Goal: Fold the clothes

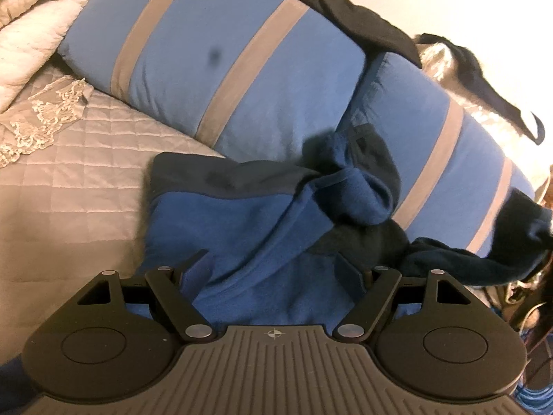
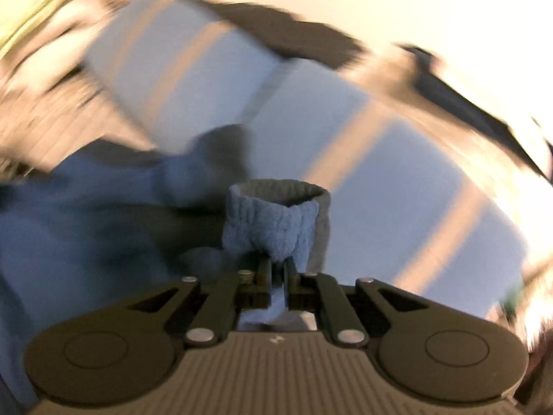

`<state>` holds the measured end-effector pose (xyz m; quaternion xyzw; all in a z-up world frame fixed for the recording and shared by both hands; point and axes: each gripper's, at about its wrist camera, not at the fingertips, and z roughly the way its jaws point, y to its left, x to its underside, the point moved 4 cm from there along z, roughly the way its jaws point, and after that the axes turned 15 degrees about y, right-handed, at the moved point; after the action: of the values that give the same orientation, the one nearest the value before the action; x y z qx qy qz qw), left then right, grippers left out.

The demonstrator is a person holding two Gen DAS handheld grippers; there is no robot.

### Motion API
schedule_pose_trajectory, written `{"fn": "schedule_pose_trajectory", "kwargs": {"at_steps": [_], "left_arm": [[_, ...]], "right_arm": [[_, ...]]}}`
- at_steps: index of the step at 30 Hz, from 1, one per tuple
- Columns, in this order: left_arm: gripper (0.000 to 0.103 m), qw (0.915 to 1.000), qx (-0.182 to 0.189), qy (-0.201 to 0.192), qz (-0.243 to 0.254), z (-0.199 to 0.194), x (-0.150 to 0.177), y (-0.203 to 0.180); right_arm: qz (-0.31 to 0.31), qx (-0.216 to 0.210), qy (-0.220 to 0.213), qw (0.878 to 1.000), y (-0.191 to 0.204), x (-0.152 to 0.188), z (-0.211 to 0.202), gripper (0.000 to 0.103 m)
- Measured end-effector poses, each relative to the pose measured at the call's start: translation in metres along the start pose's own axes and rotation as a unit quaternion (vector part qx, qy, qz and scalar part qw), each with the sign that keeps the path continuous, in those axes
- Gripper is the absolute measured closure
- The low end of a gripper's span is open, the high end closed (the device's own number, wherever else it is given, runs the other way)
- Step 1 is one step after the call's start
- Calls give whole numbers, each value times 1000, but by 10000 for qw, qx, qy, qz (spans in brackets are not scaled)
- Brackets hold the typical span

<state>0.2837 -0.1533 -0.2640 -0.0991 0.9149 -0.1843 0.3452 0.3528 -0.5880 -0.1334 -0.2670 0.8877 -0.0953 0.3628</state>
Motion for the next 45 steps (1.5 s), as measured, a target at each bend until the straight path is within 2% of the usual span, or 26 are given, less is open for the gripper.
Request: {"fn": "schedule_pose_trajectory", "kwargs": {"at_steps": [4, 7, 12, 16, 19, 25, 29, 34, 40, 45], "left_arm": [[26, 9999, 106, -81, 54, -2, 0, -2], [26, 9999, 108, -76, 49, -2, 1, -3], [26, 10000, 85, -41, 21, -1, 0, -3], [26, 9999, 95, -37, 37, -1, 0, -2], [26, 9999, 97, -30, 35, -1, 1, -1], [26, 9998, 181, -6, -33, -1, 0, 0], [26, 9996, 252, 2, -84, -1, -1, 1], [26, 9995, 293, 22, -99, -1, -1, 1], [26, 9996, 249, 58, -116, -1, -1, 0], [26, 9997, 187, 127, -124, 1, 0, 1]], "right_arm": [[1338, 34, 58, 9910, -74, 33, -13, 96], [2410, 94, 156, 9704, -126, 68, -14, 97], [4065, 261, 379, 9125, -191, 136, -10, 97], [4950, 494, 510, 8660, -226, 188, -15, 97], [5199, 740, 601, 8489, -241, 215, -22, 97], [5339, 1110, 629, 8359, -267, 259, -48, 97], [5501, 1336, 547, 8226, -281, 293, -77, 97], [5748, 1389, 421, 8053, -284, 340, -108, 97], [6237, 1516, 500, 7652, -250, 393, -119, 97], [6845, 1523, 678, 7097, -219, 438, -114, 97]]}}
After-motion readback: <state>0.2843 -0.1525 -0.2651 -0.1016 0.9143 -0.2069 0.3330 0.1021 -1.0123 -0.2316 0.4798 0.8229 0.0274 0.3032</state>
